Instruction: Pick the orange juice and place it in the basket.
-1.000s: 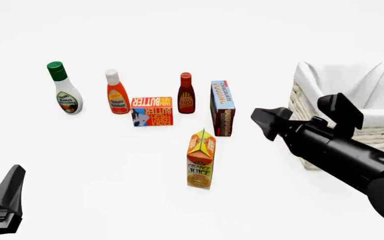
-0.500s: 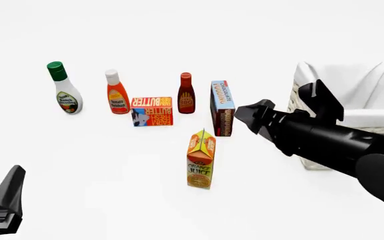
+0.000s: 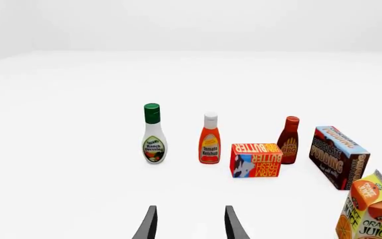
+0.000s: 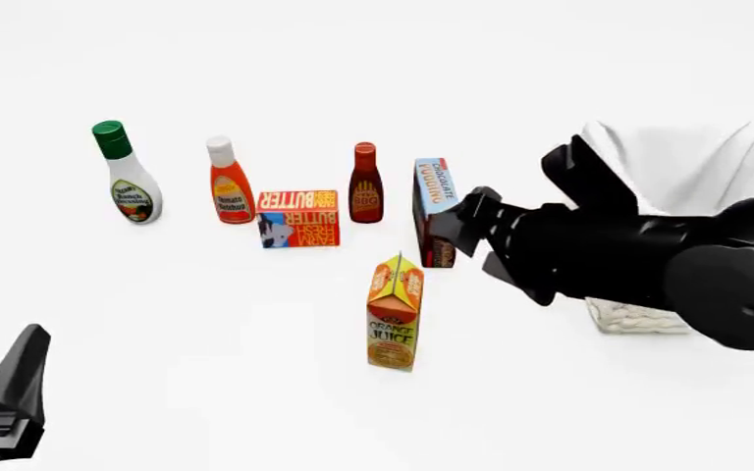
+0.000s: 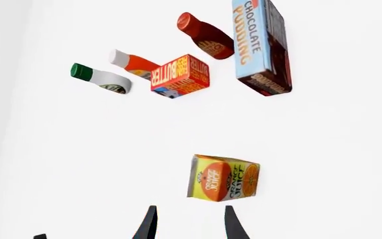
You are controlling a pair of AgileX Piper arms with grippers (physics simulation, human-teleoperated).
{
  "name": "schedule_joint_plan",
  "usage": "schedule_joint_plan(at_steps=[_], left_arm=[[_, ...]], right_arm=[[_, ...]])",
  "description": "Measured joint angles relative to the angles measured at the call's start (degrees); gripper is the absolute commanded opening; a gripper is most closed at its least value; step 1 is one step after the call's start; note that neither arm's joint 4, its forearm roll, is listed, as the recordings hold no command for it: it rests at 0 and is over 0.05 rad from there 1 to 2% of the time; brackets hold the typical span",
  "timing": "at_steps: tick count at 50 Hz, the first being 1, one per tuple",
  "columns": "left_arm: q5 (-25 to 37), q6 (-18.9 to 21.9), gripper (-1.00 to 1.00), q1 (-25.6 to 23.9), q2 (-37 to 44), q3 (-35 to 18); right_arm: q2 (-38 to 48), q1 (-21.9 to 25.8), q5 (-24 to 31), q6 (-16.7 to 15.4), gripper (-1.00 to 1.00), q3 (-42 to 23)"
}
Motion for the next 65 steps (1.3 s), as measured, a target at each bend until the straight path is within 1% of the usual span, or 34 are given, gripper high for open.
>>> schedule_joint_plan(at_steps=[7, 16, 32, 48, 65], left_arm=[[0.04, 0.0, 1.0, 0.0, -0.03, 0.0], [0.06, 0.0, 1.0, 0.0, -0.05, -0.01], [0.07, 0.0, 1.0, 0.0, -0.07, -0.01], [0.07, 0.0, 1.0, 0.0, -0.07, -0.01], [0.07, 0.0, 1.0, 0.0, -0.07, -0.01]], right_arm=[[1.44, 1.27, 5.26, 0.27, 1.0, -4.12], [2.83, 2.14, 10.22, 0.57, 1.0, -7.93], [4.71, 3.8, 17.65, 1.6, 1.0, -12.92], [6.26, 6.15, 24.0, 3.49, 1.0, -16.75], [9.37, 6.19, 31.44, 4.02, 1.0, -23.37]])
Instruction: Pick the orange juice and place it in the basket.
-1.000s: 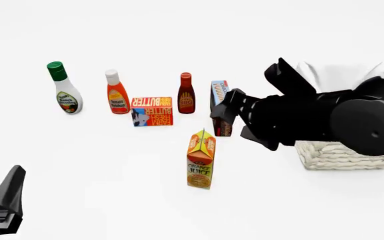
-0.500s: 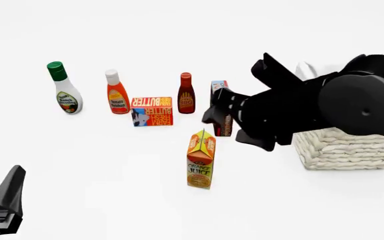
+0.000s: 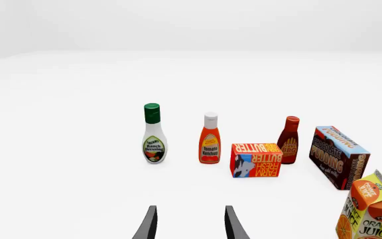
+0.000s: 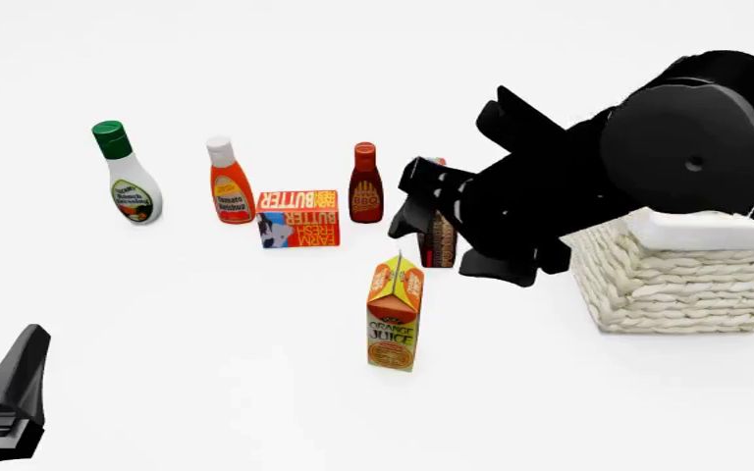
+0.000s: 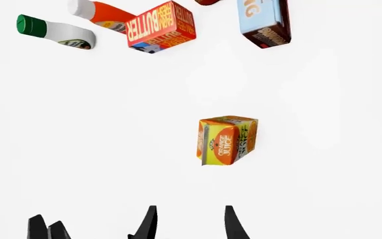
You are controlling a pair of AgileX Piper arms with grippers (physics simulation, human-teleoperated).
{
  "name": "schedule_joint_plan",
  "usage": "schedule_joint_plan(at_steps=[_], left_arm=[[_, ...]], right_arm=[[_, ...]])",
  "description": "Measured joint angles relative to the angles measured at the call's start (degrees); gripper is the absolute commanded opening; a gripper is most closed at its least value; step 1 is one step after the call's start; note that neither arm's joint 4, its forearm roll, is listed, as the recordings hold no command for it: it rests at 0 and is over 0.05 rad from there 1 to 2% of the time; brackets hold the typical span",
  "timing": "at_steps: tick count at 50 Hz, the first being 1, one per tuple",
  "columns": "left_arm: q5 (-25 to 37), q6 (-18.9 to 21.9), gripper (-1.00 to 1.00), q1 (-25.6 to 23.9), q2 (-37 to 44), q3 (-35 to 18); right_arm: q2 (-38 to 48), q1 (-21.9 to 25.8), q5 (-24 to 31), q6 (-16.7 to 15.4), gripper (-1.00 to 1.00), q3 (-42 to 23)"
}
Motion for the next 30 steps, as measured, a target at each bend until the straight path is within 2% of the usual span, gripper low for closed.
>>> schedule_joint_plan(at_steps=[15, 30], left_arm=[[0.0, 0.0, 1.0, 0.0, 0.0, 0.0], [0.0, 0.0, 1.0, 0.01, 0.0, 0.0]], right_arm=[[6.54, -0.34, 8.39, -0.79, 1.0, -10.41], [12.47, -0.18, 14.15, -1.15, 1.0, -17.88]])
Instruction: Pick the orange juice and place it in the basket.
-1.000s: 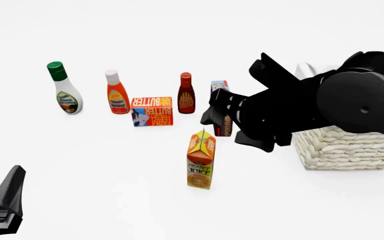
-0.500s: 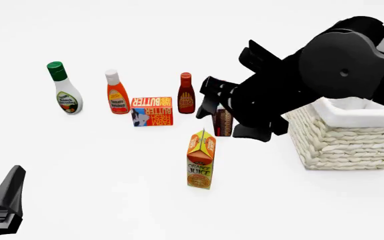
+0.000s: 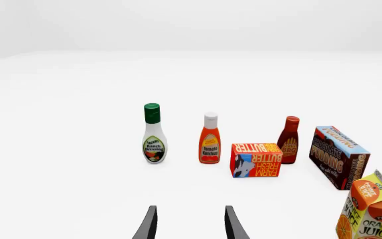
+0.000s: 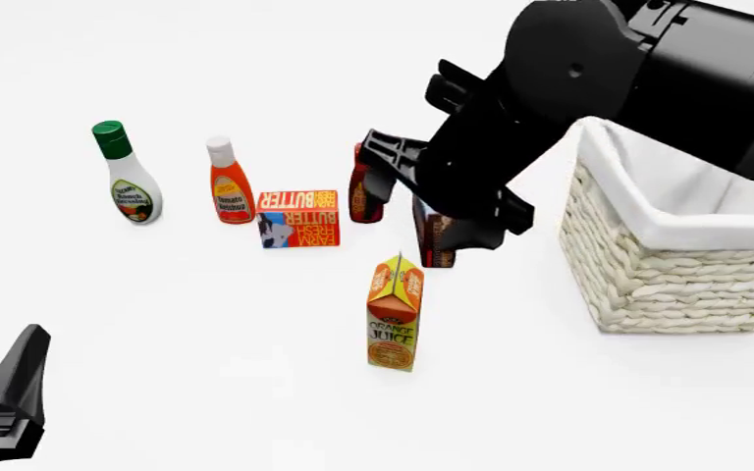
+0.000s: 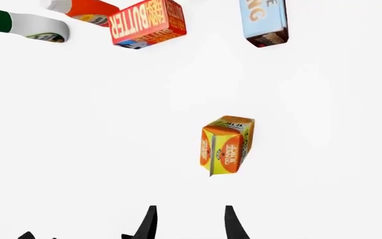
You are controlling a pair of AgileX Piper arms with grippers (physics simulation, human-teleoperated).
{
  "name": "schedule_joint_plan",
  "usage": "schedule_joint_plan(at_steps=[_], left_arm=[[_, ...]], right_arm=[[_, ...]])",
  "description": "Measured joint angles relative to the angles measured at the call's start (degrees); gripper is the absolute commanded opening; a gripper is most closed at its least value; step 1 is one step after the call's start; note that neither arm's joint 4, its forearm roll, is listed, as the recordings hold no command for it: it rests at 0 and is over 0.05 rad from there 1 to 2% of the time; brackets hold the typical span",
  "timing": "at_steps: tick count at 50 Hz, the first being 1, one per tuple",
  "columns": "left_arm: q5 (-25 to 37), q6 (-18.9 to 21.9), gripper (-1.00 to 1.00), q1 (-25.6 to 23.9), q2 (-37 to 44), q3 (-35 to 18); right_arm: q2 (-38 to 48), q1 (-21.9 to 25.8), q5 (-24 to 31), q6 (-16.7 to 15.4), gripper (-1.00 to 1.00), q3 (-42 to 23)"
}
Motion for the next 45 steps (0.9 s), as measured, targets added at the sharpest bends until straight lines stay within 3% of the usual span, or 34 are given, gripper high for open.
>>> schedule_joint_plan(at_steps=[19, 45], left_arm=[[0.0, 0.0, 1.0, 0.0, 0.0, 0.0], [0.0, 0.0, 1.0, 0.0, 0.0, 0.0]], right_arm=[[7.1, -1.49, 5.9, -2.9, 1.0, -7.78], [13.04, -5.13, 7.2, -8.84, 1.0, -8.55]])
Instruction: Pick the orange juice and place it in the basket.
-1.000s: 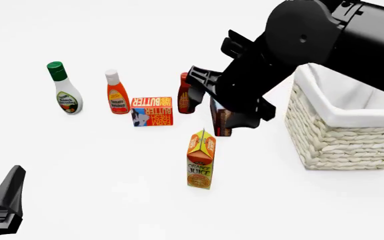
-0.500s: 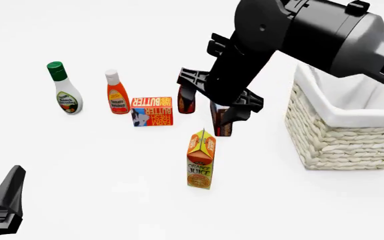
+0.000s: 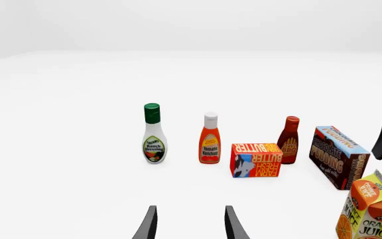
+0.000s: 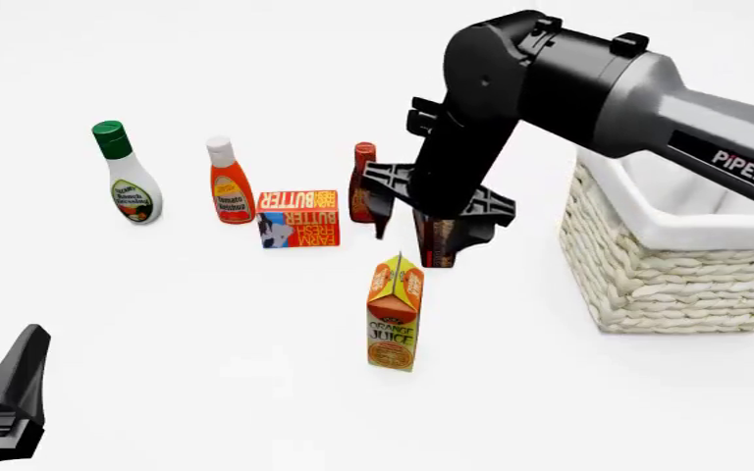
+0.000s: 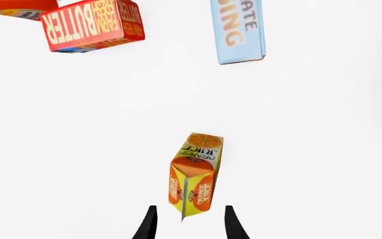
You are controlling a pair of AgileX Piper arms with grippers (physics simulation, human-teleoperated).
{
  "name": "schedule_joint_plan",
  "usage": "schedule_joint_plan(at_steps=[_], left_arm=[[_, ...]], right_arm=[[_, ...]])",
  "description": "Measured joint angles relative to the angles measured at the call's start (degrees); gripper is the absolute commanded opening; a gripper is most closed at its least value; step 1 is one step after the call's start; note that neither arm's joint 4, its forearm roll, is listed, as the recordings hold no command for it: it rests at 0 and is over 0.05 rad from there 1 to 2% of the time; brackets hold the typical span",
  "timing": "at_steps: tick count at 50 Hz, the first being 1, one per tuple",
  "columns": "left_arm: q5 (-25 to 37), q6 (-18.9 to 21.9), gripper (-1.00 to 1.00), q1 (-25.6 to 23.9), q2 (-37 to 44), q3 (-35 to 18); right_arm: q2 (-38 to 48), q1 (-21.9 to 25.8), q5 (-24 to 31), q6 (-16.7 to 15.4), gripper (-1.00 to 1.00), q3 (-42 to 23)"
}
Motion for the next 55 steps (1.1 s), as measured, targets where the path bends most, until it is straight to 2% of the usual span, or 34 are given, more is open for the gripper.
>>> schedule_joint_plan(at_steps=[23, 55], left_arm=[[0.0, 0.0, 1.0, 0.0, 0.0, 0.0], [0.0, 0.0, 1.0, 0.0, 0.0, 0.0]], right_arm=[[2.81, -1.43, 0.09, -3.06, 1.0, -0.11], [4.14, -0.08, 0.1, -2.2, 1.0, -0.25]])
